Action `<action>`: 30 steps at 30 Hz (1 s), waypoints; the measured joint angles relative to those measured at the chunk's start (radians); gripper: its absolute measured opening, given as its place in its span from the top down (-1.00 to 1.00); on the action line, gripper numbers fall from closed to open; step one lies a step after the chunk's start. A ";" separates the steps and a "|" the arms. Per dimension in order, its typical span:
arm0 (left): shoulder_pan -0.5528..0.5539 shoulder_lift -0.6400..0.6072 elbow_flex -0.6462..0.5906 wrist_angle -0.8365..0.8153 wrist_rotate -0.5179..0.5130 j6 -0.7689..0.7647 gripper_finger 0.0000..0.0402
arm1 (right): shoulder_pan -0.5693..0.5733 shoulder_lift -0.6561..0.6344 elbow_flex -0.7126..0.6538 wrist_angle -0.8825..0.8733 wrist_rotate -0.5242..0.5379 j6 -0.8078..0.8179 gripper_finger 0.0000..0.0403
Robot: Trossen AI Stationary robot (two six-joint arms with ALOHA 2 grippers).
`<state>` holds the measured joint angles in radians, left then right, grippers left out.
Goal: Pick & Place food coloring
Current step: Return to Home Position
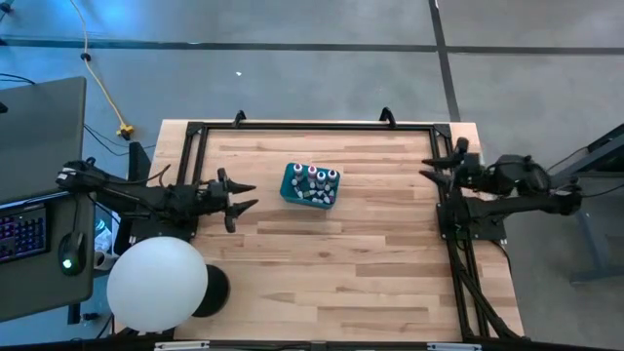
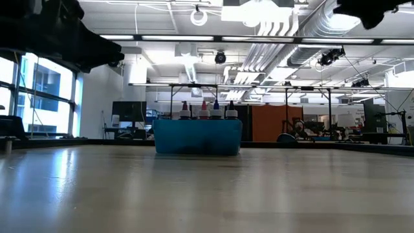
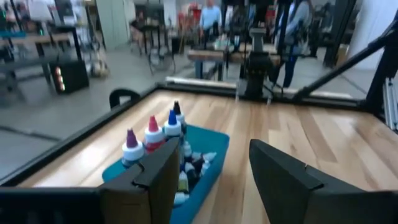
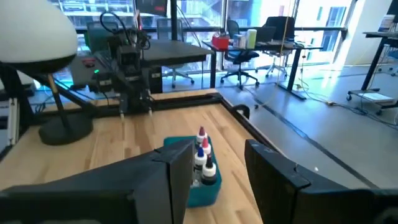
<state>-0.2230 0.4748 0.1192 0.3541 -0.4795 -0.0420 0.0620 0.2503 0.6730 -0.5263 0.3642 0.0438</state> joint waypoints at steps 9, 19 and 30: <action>0.000 -0.002 -0.089 0.144 0.029 0.016 0.06 | 0.000 -0.101 -0.311 0.302 0.003 0.008 0.32; 0.000 0.001 -0.089 0.143 0.077 0.090 0.06 | -0.001 -0.243 -0.522 0.399 0.010 0.047 0.32; 0.000 0.002 -0.089 0.029 0.069 0.054 0.06 | -0.003 -0.209 -0.663 0.608 0.010 0.059 0.32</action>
<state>-0.2229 0.4764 0.0299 0.3831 -0.4103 0.0120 0.0589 0.0412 0.0101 0.0818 0.3739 0.1024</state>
